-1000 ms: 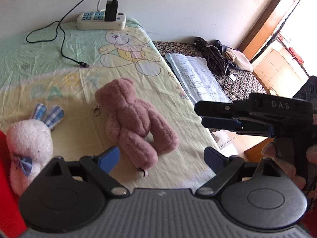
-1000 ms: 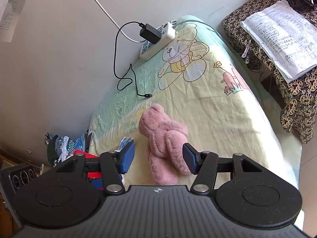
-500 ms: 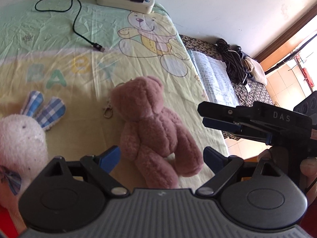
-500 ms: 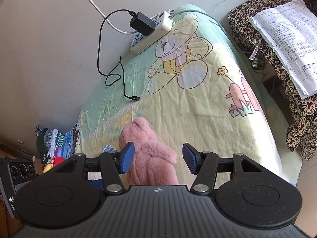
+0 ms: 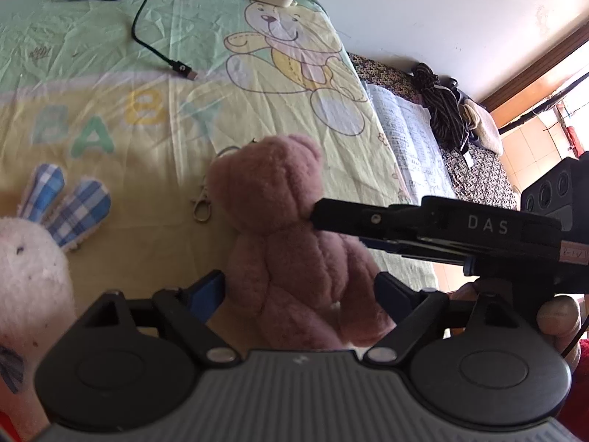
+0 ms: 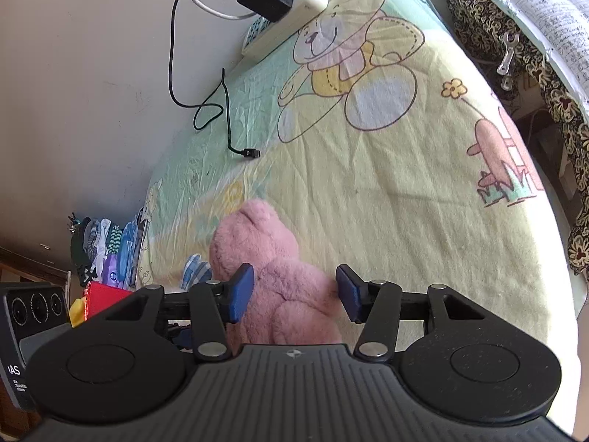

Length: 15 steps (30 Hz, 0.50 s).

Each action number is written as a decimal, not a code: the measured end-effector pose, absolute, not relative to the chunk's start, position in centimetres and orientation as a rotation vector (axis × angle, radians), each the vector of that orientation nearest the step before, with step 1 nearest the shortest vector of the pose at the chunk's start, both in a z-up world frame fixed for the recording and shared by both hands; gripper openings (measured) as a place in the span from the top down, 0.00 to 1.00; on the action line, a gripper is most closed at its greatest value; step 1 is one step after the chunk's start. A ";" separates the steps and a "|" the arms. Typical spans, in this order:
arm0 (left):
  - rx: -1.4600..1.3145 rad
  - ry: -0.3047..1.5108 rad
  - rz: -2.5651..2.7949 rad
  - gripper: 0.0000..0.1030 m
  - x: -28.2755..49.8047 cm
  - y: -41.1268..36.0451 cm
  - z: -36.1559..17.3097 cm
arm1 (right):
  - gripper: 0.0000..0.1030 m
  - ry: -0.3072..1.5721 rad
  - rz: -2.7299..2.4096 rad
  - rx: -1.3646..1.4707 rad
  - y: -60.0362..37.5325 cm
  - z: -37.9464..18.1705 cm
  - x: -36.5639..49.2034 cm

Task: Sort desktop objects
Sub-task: 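Grasp the pink teddy bear with the right gripper and lift it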

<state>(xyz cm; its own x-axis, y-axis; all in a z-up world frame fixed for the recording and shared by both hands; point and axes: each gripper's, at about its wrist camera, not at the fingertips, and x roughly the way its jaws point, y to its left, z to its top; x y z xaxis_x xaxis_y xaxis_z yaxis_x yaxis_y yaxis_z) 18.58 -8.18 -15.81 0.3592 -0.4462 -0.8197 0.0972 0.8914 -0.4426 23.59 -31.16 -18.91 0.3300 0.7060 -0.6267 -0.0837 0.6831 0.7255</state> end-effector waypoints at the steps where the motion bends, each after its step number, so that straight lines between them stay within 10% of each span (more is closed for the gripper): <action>1: -0.346 1.156 -0.359 0.14 18.6 -8.1 -15.8 | 0.57 1.128 0.573 0.655 -31.1 -18.8 23.5; 15: -0.360 1.183 -0.403 0.10 15.5 -8.0 -15.2 | 0.66 1.121 0.628 0.690 -31.7 -15.2 17.8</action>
<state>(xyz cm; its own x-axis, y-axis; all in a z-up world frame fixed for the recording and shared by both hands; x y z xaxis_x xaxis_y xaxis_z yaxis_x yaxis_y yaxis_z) 15.53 -8.04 -15.23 0.3233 -0.4829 -0.8138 0.1138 0.8736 -0.4732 17.78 -31.65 -15.23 0.3105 0.7509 -0.5829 -0.1048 0.6365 0.7641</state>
